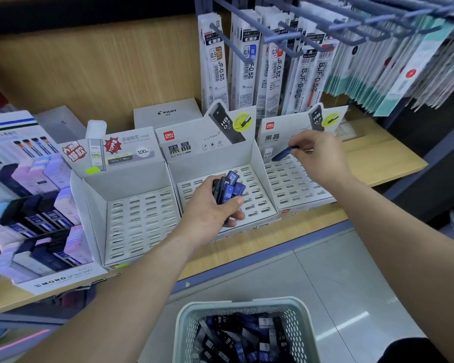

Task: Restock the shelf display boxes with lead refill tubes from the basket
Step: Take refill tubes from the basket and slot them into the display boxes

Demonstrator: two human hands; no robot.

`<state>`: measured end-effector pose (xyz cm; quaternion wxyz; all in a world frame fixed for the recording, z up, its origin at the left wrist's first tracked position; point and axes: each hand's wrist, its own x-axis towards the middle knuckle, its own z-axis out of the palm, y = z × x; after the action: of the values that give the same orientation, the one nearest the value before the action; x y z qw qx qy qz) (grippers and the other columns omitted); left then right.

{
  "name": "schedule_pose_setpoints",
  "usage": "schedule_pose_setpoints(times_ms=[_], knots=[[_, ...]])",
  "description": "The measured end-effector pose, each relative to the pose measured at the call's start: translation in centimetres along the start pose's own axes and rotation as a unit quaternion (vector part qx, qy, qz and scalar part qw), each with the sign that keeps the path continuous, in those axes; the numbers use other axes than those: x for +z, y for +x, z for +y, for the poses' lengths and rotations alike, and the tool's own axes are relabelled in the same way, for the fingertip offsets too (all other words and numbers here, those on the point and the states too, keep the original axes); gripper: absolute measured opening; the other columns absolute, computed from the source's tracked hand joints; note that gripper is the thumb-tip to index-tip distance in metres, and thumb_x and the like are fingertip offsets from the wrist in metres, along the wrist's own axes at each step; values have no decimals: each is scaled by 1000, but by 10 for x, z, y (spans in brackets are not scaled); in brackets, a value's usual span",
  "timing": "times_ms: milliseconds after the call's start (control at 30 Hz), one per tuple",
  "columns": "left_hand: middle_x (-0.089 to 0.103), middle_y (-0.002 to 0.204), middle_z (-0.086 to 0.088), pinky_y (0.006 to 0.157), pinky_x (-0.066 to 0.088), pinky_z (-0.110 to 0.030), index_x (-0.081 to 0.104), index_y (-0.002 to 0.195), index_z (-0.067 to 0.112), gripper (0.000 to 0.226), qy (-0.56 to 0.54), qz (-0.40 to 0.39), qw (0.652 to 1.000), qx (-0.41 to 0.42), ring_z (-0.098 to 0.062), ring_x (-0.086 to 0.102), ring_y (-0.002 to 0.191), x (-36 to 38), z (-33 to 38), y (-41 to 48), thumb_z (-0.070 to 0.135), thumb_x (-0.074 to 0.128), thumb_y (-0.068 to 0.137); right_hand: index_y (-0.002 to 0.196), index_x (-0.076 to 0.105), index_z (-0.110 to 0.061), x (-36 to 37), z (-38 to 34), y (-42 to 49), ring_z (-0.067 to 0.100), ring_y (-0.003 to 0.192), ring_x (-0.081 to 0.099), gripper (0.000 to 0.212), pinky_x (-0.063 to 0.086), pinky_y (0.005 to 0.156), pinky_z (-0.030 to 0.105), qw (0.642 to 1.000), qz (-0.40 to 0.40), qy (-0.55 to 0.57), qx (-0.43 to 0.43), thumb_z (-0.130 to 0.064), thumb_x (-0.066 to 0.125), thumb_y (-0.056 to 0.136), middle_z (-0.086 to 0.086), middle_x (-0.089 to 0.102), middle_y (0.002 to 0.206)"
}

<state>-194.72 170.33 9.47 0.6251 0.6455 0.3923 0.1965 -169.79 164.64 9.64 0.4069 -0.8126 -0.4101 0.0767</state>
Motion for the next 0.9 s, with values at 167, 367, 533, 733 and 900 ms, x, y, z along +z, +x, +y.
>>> schedule_pose_setpoints(times_ms=[167, 367, 533, 733, 900], knots=[[71, 100, -11, 59, 57, -23, 55, 116, 17, 27, -17, 1, 1000, -6, -17, 74, 72, -4, 2, -1, 10, 67, 94, 103, 73, -14, 0, 3, 2, -3, 77, 63, 16, 46, 81, 9, 999, -8, -26, -20, -4, 67, 92, -4, 71, 92], [70, 99, -10, 58, 55, -23, 55, 111, 21, 24, -22, 6, 1000, -6, -18, 75, 73, -4, 2, -2, 10, 68, 94, 104, 76, -11, 11, 0, 9, 22, 82, 63, 19, 46, 87, 24, 986, 5, -103, -133, -2, 66, 91, 6, 62, 107], [71, 102, -11, 58, 56, -23, 55, 116, 18, 27, -22, 8, 1000, -11, -17, 75, 72, -6, 2, -3, 10, 69, 93, 107, 76, -10, 26, 9, 9, 30, 91, 65, 24, 54, 89, 43, 980, 7, -124, -156, 1, 63, 90, 9, 65, 108], [71, 103, -11, 58, 56, -23, 56, 114, 18, 25, -17, 7, 1000, -11, -17, 75, 72, -7, 2, -4, 11, 69, 93, 114, 73, -20, 18, -7, -5, 21, 90, 65, 25, 54, 79, 35, 986, 28, -129, -106, -18, 66, 91, 1, 66, 111], [71, 100, -11, 54, 52, -18, 55, 116, 15, 26, -28, 5, 1000, -3, -15, 74, 69, -2, 7, -5, 9, 68, 94, 90, 76, -19, 20, -55, -47, 7, 69, 66, 5, 55, 69, 26, 981, -146, 122, -43, -19, 71, 91, -4, 73, 80]])
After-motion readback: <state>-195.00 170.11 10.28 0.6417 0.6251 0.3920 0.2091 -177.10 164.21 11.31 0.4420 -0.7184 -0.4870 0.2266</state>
